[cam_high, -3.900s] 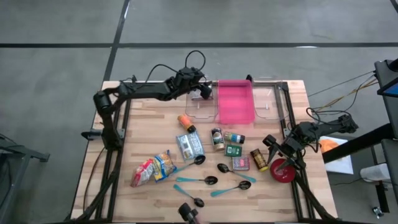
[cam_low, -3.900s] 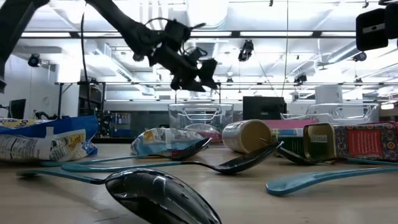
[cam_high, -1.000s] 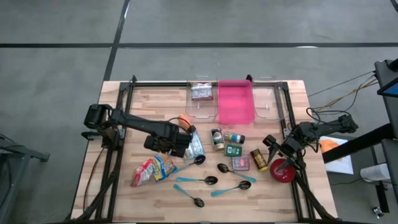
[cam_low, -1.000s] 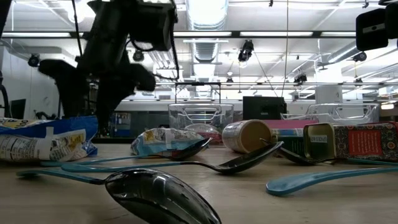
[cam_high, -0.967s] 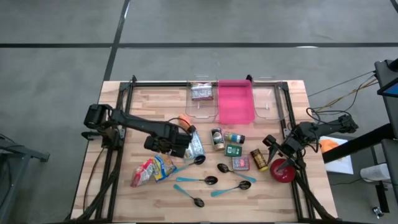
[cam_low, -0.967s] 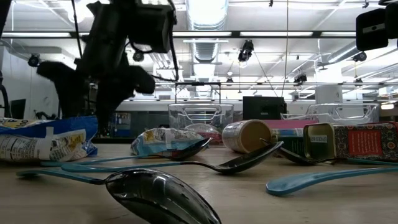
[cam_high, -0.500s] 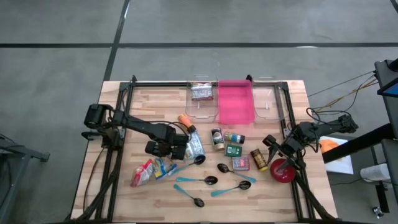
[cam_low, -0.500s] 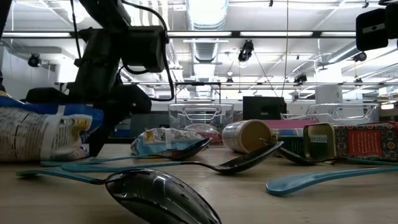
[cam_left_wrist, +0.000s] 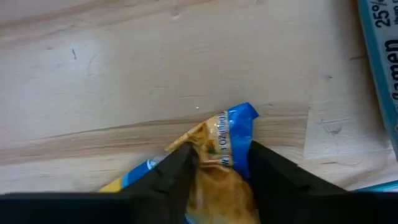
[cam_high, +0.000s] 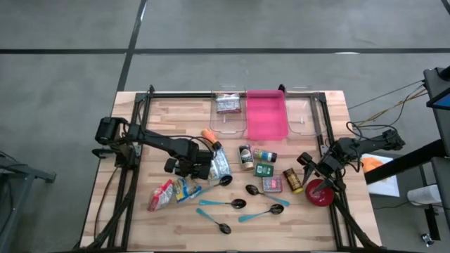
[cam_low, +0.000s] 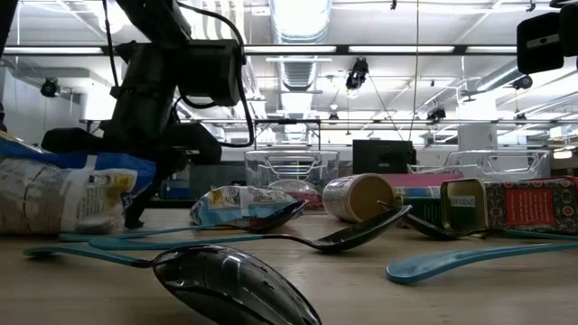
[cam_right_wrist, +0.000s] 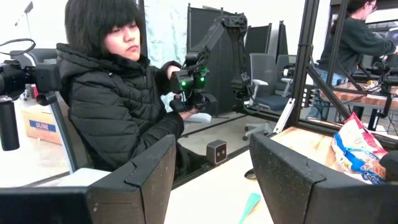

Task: Pick & Place Food Item
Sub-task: Put the dark blue noodle pack into the left transparent bin

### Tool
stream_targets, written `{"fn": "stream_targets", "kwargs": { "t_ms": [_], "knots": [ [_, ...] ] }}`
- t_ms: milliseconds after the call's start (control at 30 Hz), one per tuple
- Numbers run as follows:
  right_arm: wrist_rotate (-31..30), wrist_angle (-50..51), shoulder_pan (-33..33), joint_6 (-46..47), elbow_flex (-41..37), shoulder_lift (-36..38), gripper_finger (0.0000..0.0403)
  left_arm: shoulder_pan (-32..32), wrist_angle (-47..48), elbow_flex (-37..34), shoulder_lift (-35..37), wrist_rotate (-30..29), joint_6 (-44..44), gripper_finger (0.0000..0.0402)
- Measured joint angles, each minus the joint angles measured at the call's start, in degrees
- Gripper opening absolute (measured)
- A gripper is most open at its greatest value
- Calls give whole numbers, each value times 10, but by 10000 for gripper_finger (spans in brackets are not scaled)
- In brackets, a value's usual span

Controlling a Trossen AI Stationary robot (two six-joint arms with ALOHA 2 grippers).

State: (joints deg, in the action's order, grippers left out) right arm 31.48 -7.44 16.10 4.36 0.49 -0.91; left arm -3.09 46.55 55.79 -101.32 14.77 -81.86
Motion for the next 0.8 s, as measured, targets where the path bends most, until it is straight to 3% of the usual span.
{"fn": "stream_targets", "kwargs": {
  "t_ms": [500,800],
  "knots": [
    [0,0,0,0,0,0,206,4,2,0,1,-17,0,14],
    [0,0,0,0,0,0,206,6,11,0,31,-62,5,4]
  ]
}}
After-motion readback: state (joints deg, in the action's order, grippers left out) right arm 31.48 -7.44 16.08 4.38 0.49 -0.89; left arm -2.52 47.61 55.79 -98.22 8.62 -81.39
